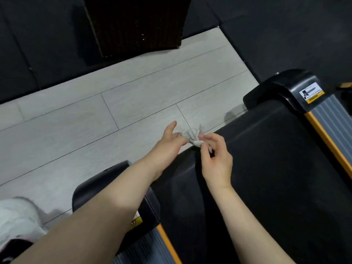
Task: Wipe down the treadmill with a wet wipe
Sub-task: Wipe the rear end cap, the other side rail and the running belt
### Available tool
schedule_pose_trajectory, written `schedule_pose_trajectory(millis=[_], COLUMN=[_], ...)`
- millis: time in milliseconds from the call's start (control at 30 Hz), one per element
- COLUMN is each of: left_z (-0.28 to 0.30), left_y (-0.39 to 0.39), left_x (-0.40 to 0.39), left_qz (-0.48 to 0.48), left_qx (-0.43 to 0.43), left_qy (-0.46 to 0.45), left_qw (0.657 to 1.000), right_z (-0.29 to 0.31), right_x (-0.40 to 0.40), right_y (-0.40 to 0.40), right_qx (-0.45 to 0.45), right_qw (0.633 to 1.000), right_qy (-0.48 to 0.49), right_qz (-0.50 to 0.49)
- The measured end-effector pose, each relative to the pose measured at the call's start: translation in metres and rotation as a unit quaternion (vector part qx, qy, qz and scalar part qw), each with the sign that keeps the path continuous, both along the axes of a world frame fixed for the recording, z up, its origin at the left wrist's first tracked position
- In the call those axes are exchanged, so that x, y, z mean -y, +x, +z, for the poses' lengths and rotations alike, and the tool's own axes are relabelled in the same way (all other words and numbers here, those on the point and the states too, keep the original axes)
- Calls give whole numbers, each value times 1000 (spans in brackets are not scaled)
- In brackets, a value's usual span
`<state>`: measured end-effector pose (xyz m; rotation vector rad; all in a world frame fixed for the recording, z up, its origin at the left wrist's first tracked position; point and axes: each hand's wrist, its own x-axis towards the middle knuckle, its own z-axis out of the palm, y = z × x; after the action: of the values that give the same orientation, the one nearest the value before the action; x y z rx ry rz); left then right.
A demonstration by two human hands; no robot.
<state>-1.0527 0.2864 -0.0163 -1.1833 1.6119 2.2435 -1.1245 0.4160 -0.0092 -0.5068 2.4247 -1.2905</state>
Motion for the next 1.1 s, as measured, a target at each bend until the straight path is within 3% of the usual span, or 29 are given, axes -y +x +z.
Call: schedule_pose_trajectory(millis=[133,300,400,467,533,933,1100], left_z=[-10,-39,-54,-55,-53,-79,-90], left_y=[-19,-29,-22,-17,-16,-23,-4], left_x=[-1,13,23,24,26,54,40], left_qz=[-125,-103,-183,-207,-197,-243,-323], left_qx=[-42,8,48,62,74,-40,36], left_qy=[-80,-85,-58,-2,35,46,140], left_qw=[988,991,980,976,977,968,935], right_z=[-10,-28,-36,-39,-38,-35,-35], right_x=[4,1,6,9,6,-25,-26], right_y=[2,-3,-4,-6,-7,12,13], right_qx=[-6,-175,-247,-254,-240,-226,-227], right_qw=[999,983,950,921,909,924,929], right_qy=[-21,37,191,296,338,309,292], right_qz=[-40,-37,-11,17,41,-9,-20])
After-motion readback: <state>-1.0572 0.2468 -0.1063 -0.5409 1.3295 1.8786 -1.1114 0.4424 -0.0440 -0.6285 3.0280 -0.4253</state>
